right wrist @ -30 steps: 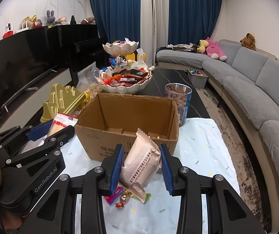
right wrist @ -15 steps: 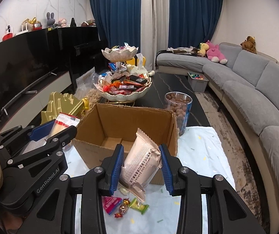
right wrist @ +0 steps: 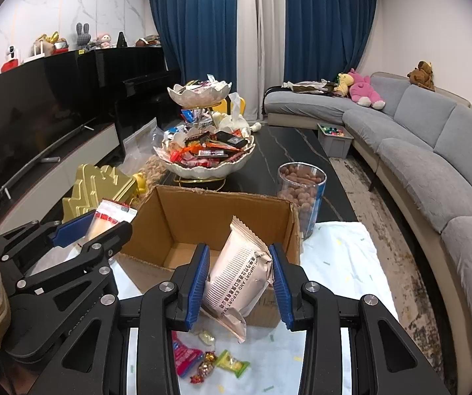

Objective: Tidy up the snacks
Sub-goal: 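Lift the yellow-cake pack and beige biscuit pack and carry both toward the box, then lower both packs into the box and open both tools to release them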

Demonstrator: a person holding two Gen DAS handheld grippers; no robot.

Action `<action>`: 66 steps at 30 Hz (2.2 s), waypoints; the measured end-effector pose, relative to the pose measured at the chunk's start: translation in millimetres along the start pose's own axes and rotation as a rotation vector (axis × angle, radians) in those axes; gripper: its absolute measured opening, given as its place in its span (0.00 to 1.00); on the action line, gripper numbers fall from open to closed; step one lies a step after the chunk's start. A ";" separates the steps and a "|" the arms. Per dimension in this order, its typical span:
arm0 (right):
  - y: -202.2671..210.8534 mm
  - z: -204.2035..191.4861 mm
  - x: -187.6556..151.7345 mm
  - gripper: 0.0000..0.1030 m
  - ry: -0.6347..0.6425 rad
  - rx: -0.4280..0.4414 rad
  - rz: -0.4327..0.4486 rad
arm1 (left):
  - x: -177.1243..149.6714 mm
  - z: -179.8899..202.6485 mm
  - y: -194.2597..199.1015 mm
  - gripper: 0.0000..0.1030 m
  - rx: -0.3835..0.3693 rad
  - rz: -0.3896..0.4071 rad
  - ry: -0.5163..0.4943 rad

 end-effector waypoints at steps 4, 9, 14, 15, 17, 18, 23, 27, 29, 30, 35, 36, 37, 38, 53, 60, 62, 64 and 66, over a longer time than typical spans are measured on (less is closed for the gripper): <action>-9.4 3.1 7.1 0.38 -0.003 0.003 0.001 | 4.6 -0.3 -6.7 0.33 0.000 -0.002 0.001; -15.7 3.7 10.9 0.37 -0.003 0.002 0.002 | 8.7 -0.4 -13.5 0.33 0.002 -0.003 0.003; -28.4 5.2 15.9 0.38 -0.003 0.000 -0.003 | 14.4 -3.7 -29.3 0.33 -0.001 -0.008 0.009; -31.1 5.4 16.7 0.38 -0.004 0.000 -0.005 | 15.3 -3.5 -32.1 0.33 -0.001 -0.010 0.008; -37.3 5.5 18.9 0.37 -0.004 -0.001 -0.010 | 16.0 -4.2 -37.6 0.33 -0.003 -0.011 0.008; -40.0 5.2 19.9 0.37 -0.004 -0.001 -0.011 | 16.1 -4.7 -39.4 0.33 -0.003 -0.012 0.008; -53.0 4.9 22.2 0.38 -0.005 0.001 -0.019 | 19.0 -7.0 -50.8 0.33 -0.004 -0.018 0.006; -62.4 4.2 21.9 0.38 -0.005 0.004 -0.027 | 19.3 -7.0 -60.2 0.33 -0.006 -0.025 0.004; -66.7 3.9 21.8 0.37 -0.003 0.006 -0.031 | 18.6 -7.0 -63.9 0.33 -0.005 -0.030 0.004; -67.6 4.1 20.4 0.38 -0.003 0.006 -0.032 | 18.2 -6.9 -65.9 0.33 -0.006 -0.033 0.005; -75.3 5.6 17.7 0.37 -0.003 0.008 -0.042 | 13.9 -6.4 -75.1 0.33 -0.009 -0.047 0.006; -77.1 5.8 17.7 0.37 -0.003 0.008 -0.044 | 13.5 -6.3 -76.3 0.33 -0.010 -0.048 0.007; -79.1 6.1 17.3 0.38 -0.004 0.008 -0.047 | 13.6 -6.4 -78.6 0.33 -0.011 -0.051 0.007; -80.3 6.0 16.6 0.38 -0.004 0.008 -0.048 | 13.5 -6.4 -79.6 0.33 -0.012 -0.052 0.007; -95.0 -0.7 15.0 0.38 0.012 0.028 -0.064 | 7.8 -9.4 -94.0 0.33 -0.015 -0.074 0.013; -95.8 0.0 15.0 0.44 0.010 0.028 -0.066 | 6.3 -11.0 -92.8 0.38 -0.022 -0.073 0.021; -94.3 1.4 14.9 0.47 0.009 0.022 -0.061 | 6.0 -12.5 -90.3 0.47 -0.016 -0.066 0.022; -93.7 4.6 14.7 0.52 0.003 0.018 -0.060 | 5.7 -14.5 -88.1 0.53 -0.011 -0.061 0.025; -93.2 7.2 14.4 0.57 -0.005 0.012 -0.060 | 4.9 -17.3 -86.4 0.59 0.001 -0.062 0.028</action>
Point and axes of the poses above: each gripper's, at about its wrist camera, not at the fingertips, and y roughly against the way its jaws point, z to its right, x to its top, the point moved 10 cm from there along -y, roughly the way its jaws point, and after that the axes turned 3 degrees about -x, right-handed, at the moved point
